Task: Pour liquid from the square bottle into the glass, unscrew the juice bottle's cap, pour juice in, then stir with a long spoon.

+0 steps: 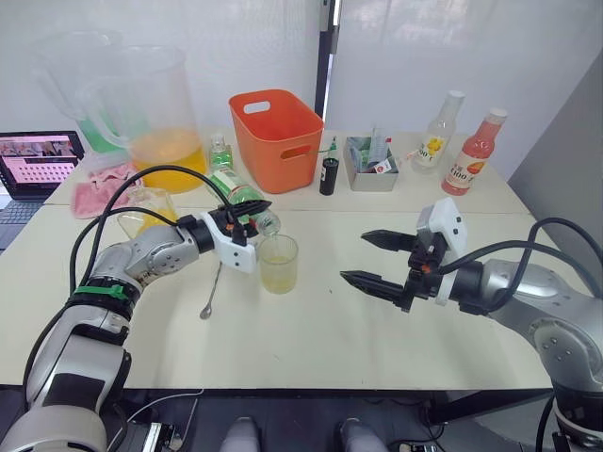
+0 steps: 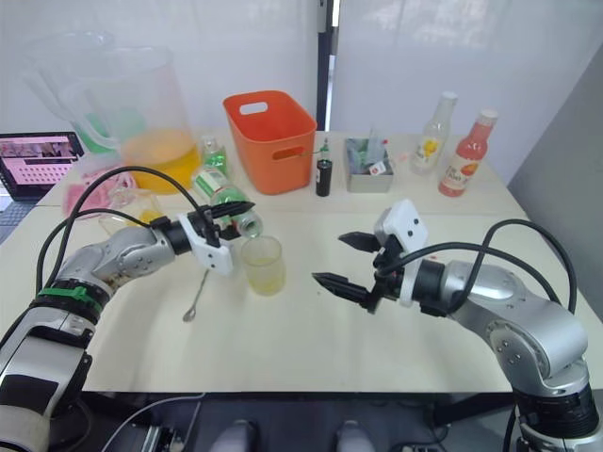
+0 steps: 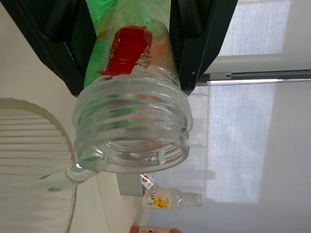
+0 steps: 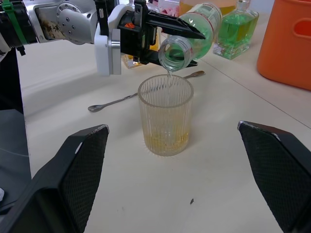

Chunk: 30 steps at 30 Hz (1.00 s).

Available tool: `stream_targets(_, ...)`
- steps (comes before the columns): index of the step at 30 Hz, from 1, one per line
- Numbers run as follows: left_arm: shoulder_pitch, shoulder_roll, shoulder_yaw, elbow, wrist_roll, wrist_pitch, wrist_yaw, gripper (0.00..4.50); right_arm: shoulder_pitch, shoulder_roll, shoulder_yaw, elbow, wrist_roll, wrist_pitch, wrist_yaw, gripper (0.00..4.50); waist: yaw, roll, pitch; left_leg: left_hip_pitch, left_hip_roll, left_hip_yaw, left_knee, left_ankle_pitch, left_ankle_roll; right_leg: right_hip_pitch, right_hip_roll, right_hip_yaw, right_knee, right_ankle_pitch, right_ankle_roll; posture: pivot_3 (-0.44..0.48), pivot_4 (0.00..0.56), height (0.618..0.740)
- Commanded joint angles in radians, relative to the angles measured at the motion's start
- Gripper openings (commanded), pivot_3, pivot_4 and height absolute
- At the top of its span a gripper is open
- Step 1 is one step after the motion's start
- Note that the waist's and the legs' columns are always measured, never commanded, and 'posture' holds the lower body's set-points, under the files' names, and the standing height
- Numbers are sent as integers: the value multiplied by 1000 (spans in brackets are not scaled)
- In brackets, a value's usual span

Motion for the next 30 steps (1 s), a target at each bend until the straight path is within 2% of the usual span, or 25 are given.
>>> stream_targets(1,-41,24,15,-36,-8,-20,38,1399,-17,-1,-25,-13,4,-21,-4,4500,0,0,0,0,0,0,0,0,0,0,0,0,0,0,0,0,150,703)
stream_targets(24,-34,23,14,-25,-43,-6,31,1399,-26,-2,-17,-7,-1,-22,2,4500,0,0,0,0,0,0,2,0,0,1,0,0,0,1,1,0,150,703)
stream_targets(25,-34,22,18,-26,-56,-4,24,1399,-26,-2,-17,-6,-1,-22,2,4500,0,0,0,0,0,0,2,0,0,1,0,0,0,1,1,0,150,703)
stream_targets(30,-18,-29,82,-59,-345,102,-169,1399,-25,-4,-17,2,-6,-28,12,4500,0,0,0,0,0,0,2,0,0,1,0,0,0,1,1,0,150,703)
